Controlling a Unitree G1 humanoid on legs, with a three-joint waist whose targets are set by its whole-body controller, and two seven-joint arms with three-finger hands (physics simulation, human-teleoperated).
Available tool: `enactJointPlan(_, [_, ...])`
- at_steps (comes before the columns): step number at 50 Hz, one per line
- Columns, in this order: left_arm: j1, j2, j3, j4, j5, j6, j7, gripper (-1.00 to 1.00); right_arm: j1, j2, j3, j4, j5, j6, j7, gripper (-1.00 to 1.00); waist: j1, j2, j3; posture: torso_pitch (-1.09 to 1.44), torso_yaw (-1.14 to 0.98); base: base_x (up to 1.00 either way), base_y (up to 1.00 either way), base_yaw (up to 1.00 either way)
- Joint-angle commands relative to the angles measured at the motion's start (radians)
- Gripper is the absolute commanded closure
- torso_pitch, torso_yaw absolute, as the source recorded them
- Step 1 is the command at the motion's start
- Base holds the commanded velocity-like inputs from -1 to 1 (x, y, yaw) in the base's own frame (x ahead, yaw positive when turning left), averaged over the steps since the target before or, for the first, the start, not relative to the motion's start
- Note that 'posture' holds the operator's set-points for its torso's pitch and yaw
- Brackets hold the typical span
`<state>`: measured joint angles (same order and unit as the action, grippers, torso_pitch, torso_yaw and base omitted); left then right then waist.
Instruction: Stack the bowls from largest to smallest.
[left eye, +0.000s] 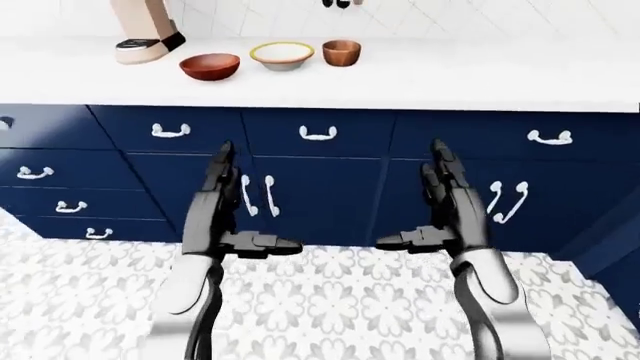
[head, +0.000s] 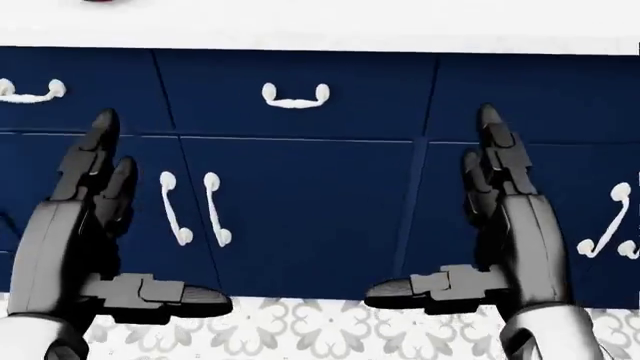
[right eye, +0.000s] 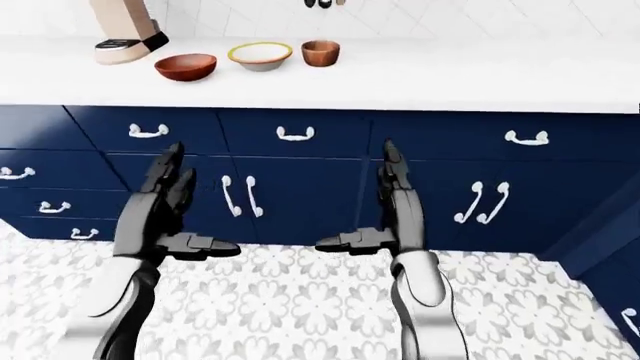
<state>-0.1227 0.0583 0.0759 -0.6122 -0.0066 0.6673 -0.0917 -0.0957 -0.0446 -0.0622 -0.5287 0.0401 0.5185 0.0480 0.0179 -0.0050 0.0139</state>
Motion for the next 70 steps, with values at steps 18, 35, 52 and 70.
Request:
enactJointPlan(18, [-0.185, 0.058, 0.055, -0.092, -0.051, 0.225, -0.001, -1.00, -0.163, -0.043, -0.046, -0.109, 0.032, 0.183, -0.006, -1.00, -0.002, -0.005, 0.005, 0.00, 0.00, 0.00, 0.00, 0.80])
enactJointPlan(35, [-0.384, 0.132, 0.111, -0.162, -0.155, 0.458, 0.046, -1.00, -0.306, -0.093, -0.078, -0.207, 0.087, 0.372, -0.033, -1.00, 0.028, -0.074, 0.015, 0.00, 0.00, 0.40, -0.20, 0.00])
enactJointPlan(52, [-0.434, 0.235, 0.241, -0.194, -0.286, 0.542, 0.064, -1.00, -0.426, -0.103, -0.022, -0.254, 0.030, 0.493, -0.029, -1.00, 0.028, -0.037, 0.019, 0.00, 0.00, 0.40, 0.30, 0.00])
enactJointPlan(70, [-0.465, 0.307, 0.296, -0.213, -0.438, 0.593, 0.144, -1.00, -0.519, -0.103, -0.078, -0.272, 0.092, 0.575, -0.053, -1.00, 0.021, 0.048, 0.037, 0.00, 0.00, 0.13, 0.40, 0.00])
